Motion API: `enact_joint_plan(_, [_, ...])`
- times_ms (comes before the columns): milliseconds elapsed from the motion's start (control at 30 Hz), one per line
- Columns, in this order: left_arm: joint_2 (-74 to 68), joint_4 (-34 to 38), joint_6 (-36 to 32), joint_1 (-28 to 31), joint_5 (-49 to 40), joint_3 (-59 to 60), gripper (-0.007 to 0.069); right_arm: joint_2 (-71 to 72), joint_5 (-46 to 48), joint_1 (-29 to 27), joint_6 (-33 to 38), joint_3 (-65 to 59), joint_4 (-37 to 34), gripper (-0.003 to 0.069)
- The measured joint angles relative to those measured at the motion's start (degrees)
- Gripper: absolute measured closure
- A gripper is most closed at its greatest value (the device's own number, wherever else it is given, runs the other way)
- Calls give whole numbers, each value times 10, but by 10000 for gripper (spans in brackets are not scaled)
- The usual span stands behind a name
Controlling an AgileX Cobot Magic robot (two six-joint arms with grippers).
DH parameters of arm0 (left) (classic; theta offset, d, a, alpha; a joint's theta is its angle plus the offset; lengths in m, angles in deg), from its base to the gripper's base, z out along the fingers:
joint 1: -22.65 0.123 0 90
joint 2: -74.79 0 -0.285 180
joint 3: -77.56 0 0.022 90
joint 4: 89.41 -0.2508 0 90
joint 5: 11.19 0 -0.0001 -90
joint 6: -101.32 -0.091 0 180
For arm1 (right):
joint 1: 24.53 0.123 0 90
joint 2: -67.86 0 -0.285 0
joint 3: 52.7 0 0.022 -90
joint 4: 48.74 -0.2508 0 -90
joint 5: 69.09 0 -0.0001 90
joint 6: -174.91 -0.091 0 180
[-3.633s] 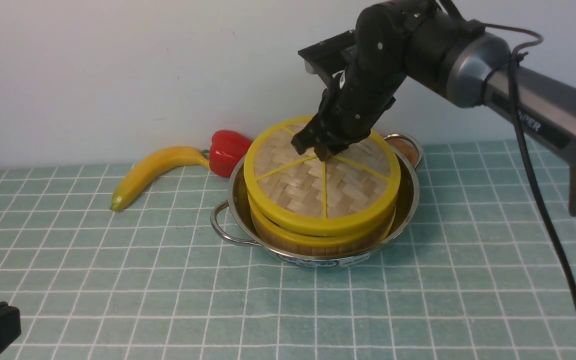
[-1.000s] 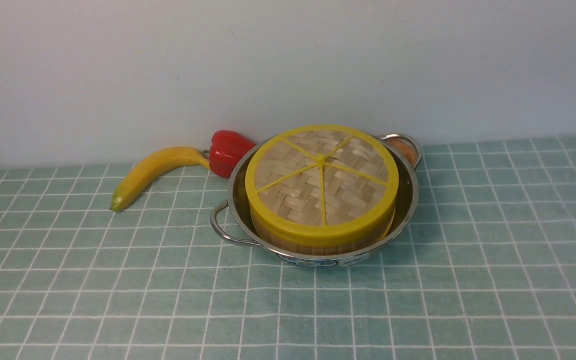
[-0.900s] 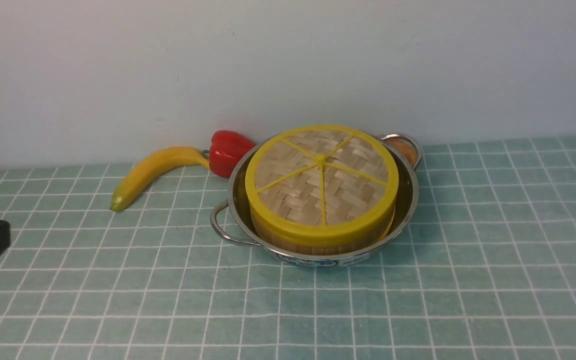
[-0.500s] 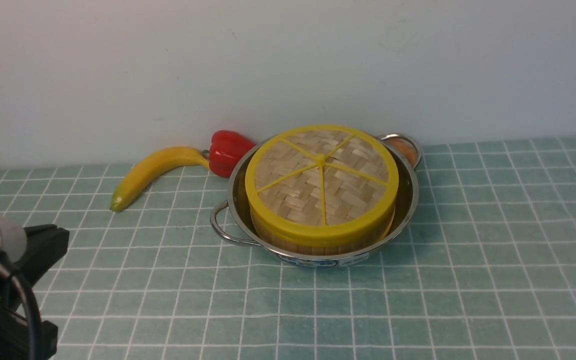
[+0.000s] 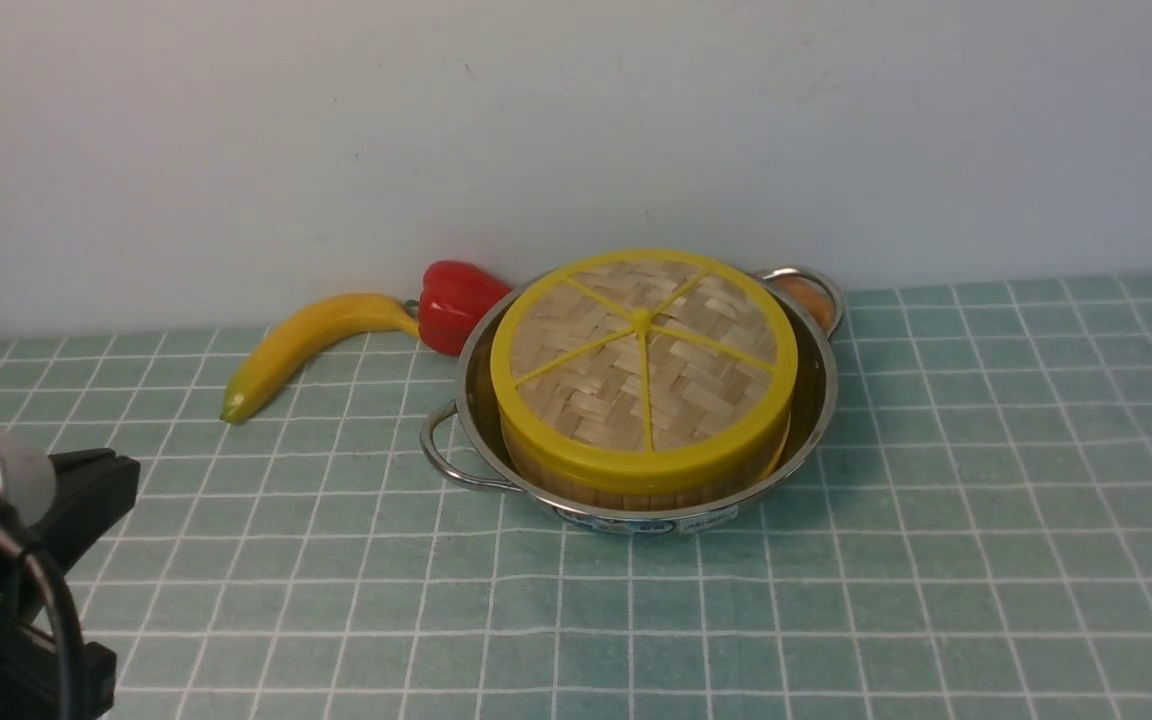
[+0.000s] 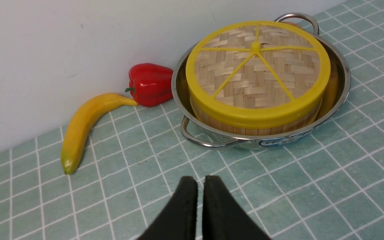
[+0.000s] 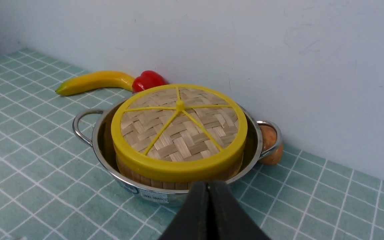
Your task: Place the steamer in the pot on the blue tablecloth, and put the lid on the steamer.
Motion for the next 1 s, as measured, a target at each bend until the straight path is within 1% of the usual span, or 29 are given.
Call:
enact_joint_plan(200, [0, 0, 0, 0, 0, 0, 592, 0, -2, 0, -12, 0, 0, 644])
enact_joint_plan(367, [17, 1, 0, 5, 0, 0, 581, 9, -3, -2, -16, 0, 0, 613])
enact_joint_plan(533, [73, 1, 0, 27, 0, 0, 580, 55, -3, -3, -17, -1, 1, 580])
enact_joint_plan(667, [117, 1, 0, 44, 0, 0, 566, 118, -4, -13, -17, -1, 1, 553])
enact_joint_plan(767, [160, 1, 0, 69, 0, 0, 560, 167, -5, -33, -17, -1, 1, 529])
enact_joint_plan(867, [175, 1, 0, 83, 0, 0, 551, 184, -7, -50, -17, -1, 1, 516])
enact_joint_plan(1000, [189, 0, 0, 103, 0, 4, 550, 198, -30, -91, -17, -28, 1, 485])
